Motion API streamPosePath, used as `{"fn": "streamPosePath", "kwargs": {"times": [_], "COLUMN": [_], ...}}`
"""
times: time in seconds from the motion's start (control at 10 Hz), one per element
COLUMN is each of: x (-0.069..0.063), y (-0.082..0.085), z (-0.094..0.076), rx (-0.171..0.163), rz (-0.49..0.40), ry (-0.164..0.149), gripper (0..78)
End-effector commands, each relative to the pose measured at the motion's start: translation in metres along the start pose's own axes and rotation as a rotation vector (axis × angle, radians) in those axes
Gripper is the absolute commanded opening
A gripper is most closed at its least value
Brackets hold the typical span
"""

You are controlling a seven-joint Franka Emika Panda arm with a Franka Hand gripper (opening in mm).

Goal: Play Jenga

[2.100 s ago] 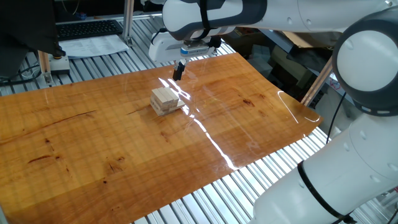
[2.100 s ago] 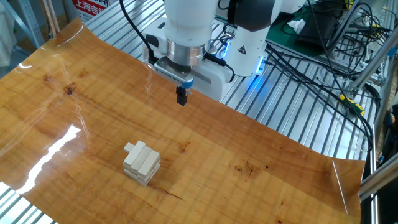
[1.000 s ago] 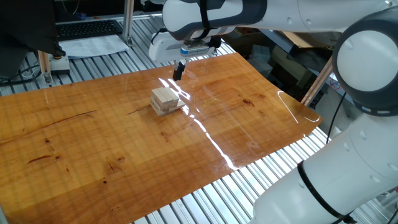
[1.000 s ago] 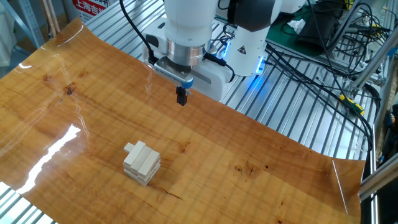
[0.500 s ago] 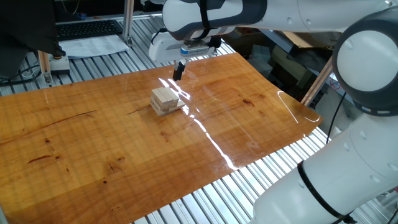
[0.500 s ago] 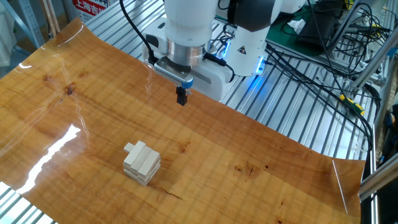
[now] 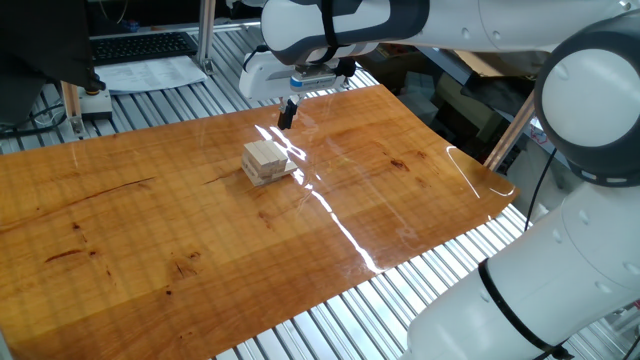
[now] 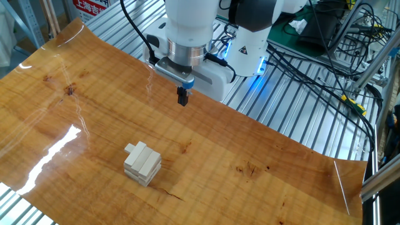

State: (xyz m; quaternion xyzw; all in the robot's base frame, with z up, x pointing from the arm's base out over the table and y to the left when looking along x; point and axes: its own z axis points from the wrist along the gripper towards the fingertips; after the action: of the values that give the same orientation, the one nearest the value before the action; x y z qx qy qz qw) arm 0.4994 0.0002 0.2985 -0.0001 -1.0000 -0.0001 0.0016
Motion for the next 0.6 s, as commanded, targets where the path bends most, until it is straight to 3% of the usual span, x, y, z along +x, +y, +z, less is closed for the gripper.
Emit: {"fn": "streamPosePath", "kwargs": {"times": [0.1,0.2,0.6], "x": [0.0,0.0,0.0], "y": [0.0,0.0,0.0], "z": [0.0,0.0,0.0], "rx": [-0.109,-0.095,-0.096], "rz": [0.152,0.149,0.166], "ry": [0.002,0.0,0.009], "gripper": [0.0,0.0,0.0]}}
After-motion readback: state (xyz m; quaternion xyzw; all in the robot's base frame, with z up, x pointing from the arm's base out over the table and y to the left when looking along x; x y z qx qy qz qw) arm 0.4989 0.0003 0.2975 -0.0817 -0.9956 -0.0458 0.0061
